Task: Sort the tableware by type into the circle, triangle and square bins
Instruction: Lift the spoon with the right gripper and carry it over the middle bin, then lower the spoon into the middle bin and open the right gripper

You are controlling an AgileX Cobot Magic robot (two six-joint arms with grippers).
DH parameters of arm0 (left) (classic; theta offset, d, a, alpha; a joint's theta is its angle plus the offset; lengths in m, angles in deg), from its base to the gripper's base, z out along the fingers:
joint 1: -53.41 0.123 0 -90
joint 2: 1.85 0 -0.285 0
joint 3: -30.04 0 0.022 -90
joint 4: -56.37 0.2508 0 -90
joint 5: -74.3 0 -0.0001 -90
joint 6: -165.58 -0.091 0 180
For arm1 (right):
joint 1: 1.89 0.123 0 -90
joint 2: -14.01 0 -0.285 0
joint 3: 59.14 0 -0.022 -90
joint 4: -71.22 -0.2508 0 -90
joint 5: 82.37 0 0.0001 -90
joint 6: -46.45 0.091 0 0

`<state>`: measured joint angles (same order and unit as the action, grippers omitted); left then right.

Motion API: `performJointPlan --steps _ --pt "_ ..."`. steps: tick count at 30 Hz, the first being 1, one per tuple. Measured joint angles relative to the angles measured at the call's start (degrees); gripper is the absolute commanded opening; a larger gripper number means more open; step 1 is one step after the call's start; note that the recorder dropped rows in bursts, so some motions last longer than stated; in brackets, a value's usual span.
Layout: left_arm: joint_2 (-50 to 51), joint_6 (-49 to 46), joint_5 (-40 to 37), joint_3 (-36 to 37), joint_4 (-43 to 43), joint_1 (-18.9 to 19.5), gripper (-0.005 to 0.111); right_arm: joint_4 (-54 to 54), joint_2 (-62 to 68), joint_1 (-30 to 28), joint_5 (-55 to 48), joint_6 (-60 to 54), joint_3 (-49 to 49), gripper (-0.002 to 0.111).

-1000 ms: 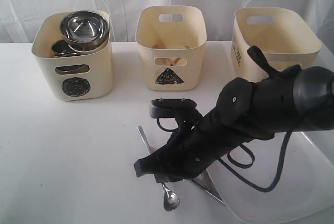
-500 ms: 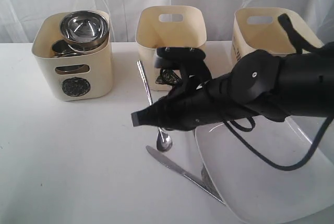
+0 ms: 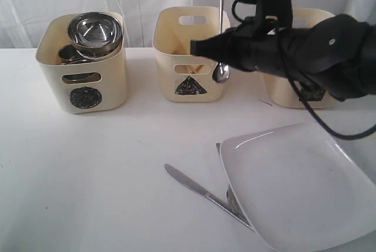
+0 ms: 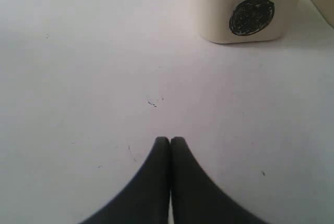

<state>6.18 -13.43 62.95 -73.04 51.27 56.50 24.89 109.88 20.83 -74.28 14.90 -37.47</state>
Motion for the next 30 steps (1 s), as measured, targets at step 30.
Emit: performJointPlan --steps 30 --pt "0.00 0.00 0.00 0.00 0.00 0.00 0.000 3.56 26.83 -8.10 -4.09 -4.16 -33.73 0.000"
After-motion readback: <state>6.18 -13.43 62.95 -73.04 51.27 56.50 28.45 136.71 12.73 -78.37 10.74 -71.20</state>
